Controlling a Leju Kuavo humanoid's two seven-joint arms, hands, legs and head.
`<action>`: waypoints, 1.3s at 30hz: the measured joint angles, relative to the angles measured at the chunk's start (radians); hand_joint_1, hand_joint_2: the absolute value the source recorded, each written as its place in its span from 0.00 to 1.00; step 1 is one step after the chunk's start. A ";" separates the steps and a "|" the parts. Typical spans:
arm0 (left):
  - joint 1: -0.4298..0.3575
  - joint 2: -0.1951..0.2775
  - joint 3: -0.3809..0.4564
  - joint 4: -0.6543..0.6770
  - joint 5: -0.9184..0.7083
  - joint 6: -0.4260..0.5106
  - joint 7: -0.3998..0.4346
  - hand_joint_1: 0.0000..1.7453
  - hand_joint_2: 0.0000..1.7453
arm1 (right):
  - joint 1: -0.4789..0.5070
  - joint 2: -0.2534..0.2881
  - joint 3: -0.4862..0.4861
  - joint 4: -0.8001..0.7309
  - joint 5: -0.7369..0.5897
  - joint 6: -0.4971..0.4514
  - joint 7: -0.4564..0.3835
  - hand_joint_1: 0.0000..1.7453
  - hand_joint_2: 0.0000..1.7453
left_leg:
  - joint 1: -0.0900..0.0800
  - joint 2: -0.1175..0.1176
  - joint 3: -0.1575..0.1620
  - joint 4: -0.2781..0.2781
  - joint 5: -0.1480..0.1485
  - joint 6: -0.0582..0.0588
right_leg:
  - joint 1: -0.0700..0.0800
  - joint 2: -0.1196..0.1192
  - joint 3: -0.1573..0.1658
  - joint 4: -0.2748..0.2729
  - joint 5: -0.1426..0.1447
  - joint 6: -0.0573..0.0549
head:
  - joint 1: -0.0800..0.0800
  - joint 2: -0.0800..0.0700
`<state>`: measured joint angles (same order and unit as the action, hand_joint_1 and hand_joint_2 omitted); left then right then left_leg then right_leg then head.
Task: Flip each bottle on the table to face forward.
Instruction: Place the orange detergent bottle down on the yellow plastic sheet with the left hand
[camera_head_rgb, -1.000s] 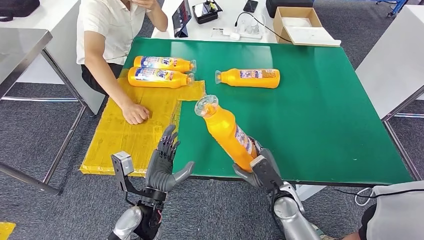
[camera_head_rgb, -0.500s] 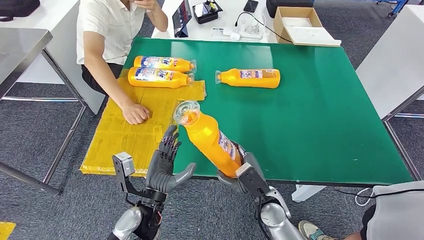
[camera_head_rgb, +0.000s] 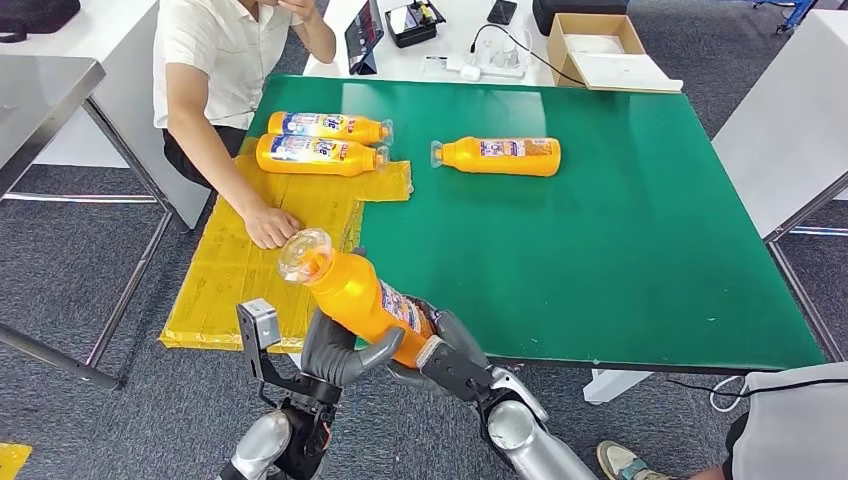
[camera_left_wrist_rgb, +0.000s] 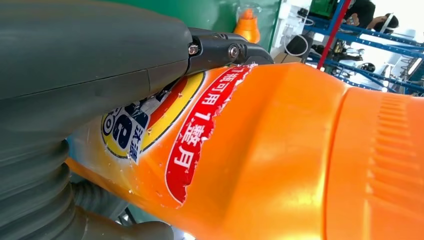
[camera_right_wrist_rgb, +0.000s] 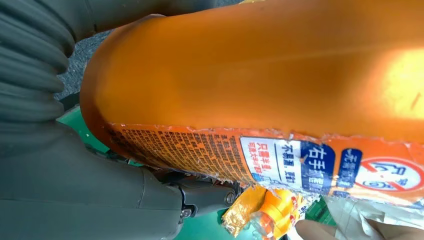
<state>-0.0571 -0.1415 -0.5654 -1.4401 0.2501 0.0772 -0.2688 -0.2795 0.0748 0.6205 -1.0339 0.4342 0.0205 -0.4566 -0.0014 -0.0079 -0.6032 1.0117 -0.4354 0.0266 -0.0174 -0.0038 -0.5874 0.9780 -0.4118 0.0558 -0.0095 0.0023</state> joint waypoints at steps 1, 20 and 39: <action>-0.001 0.000 -0.001 0.000 -0.002 0.002 -0.001 0.00 1.00 | -0.004 0.000 0.003 0.006 -0.001 0.000 0.000 0.94 1.00 | 0.000 0.000 0.000 0.000 0.000 0.000 | 0.000 0.000 0.000 0.000 0.000 0.000 | 0.000 0.000; -0.022 0.014 0.007 0.029 0.126 -0.139 0.015 1.00 1.00 | -0.054 0.005 0.047 0.068 -0.021 0.036 -0.015 0.37 1.00 | 0.000 0.001 0.000 0.000 0.000 0.000 | 0.000 0.000 -0.001 0.000 0.000 0.000 | 0.000 0.000; -0.028 0.033 0.032 0.040 0.107 -0.140 -0.017 1.00 1.00 | -0.022 0.003 0.056 0.046 -0.049 0.005 -0.107 0.00 0.00 | 0.000 0.001 -0.001 0.000 0.000 0.000 | 0.000 0.000 -0.001 0.000 0.000 0.000 | 0.000 0.000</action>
<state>-0.0855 -0.1085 -0.5331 -1.3998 0.3575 -0.0629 -0.2862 -0.3017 0.0775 0.6769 -0.9883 0.3854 0.0252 -0.5639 -0.0013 -0.0072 -0.6039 1.0117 -0.4354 0.0263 -0.0172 -0.0036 -0.5887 0.9781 -0.4119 0.0558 -0.0094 0.0023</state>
